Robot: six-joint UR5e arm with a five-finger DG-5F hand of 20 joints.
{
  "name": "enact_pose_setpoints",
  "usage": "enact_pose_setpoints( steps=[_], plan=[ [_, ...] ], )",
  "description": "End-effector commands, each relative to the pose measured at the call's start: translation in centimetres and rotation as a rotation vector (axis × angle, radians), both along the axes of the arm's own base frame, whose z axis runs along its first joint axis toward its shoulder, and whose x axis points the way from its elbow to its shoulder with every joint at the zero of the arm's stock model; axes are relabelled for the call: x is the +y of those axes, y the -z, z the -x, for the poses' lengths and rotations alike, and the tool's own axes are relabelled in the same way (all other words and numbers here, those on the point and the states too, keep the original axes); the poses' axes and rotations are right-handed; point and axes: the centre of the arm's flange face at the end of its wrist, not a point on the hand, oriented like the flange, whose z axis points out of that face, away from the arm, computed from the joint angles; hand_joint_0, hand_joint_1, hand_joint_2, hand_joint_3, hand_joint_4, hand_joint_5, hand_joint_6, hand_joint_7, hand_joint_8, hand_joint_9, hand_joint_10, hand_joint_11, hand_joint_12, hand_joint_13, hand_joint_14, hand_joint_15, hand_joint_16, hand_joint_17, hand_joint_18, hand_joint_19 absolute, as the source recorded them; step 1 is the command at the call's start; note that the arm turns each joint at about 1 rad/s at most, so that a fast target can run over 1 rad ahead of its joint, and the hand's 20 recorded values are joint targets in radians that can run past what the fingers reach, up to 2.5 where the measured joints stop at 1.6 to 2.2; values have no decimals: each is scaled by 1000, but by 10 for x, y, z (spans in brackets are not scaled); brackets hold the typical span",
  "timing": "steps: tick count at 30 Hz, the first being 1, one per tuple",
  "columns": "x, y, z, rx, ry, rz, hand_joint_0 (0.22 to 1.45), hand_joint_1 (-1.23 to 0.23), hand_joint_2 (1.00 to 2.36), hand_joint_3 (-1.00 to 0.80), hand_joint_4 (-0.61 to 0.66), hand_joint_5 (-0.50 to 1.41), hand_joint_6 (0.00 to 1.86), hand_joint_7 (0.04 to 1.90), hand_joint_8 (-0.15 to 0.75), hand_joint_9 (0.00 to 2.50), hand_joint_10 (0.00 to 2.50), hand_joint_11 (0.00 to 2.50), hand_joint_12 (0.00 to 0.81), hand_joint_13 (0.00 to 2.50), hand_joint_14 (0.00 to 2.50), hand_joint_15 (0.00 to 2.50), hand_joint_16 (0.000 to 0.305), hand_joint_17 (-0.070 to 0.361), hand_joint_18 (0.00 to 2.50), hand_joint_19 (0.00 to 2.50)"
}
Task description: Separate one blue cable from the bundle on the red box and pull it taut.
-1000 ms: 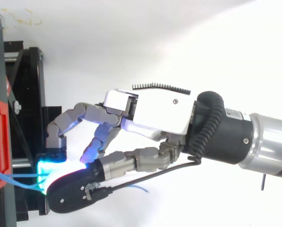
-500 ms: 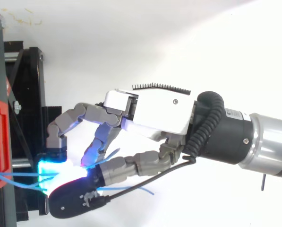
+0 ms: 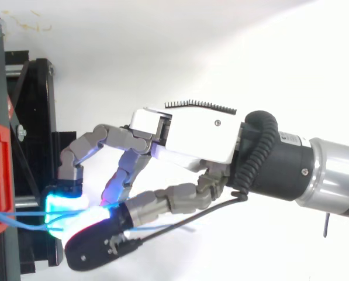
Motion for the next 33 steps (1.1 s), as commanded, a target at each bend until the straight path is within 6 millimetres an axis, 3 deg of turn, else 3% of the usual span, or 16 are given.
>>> enact_pose_setpoints(
  steps=[1, 4, 10, 17, 21, 26, 29, 33],
  plan=[
    [0, 1, 0, 6, -1, 1, 498, -495, 1000, -500, 84, -141, 919, 850, 392, 1368, 6, 934, 451, 1154, 14, 607, 52, 118, 1117, 424],
    [0, 2, 1, 10, -2, 2, 519, -453, 1000, -500, 91, -139, 916, 844, 393, 1373, 5, 926, 458, 1163, 14, 597, 54, 122, 1126, 418],
    [-1, 1, 0, 9, -1, 2, 585, -609, 1003, -292, 82, -134, 913, 910, 414, 1386, 5, 936, 475, 1186, 13, 591, 57, 128, 1158, 411],
    [-1, 1, 0, 9, -1, 2, 633, -789, 1011, -214, 57, -144, 925, 1012, 388, 1330, 7, 956, 435, 1147, 18, 611, 48, 108, 1098, 470],
    [-3, -1, 0, 7, 1, 1, 679, -836, 1013, -253, -11, -154, 943, 979, 365, 1300, 8, 977, 405, 1125, 19, 627, 43, 97, 1057, 495],
    [-5, -6, 2, 10, 3, 2, 729, -867, 1000, -500, -33, -156, 945, 901, 349, 1285, 10, 976, 395, 1123, 17, 623, 41, 92, 1057, 496],
    [-8, -24, 10, 34, 1, 13, 704, -856, 1000, -500, 3, -156, 939, 914, 346, 1291, 9, 979, 391, 1123, 19, 620, 40, 91, 1057, 496],
    [-11, -29, 18, 77, 2, 22, 617, -810, 1000, -500, 50, -141, 927, 962, 349, 1314, 10, 987, 389, 1117, 18, 641, 40, 90, 1047, 505]
  ],
)
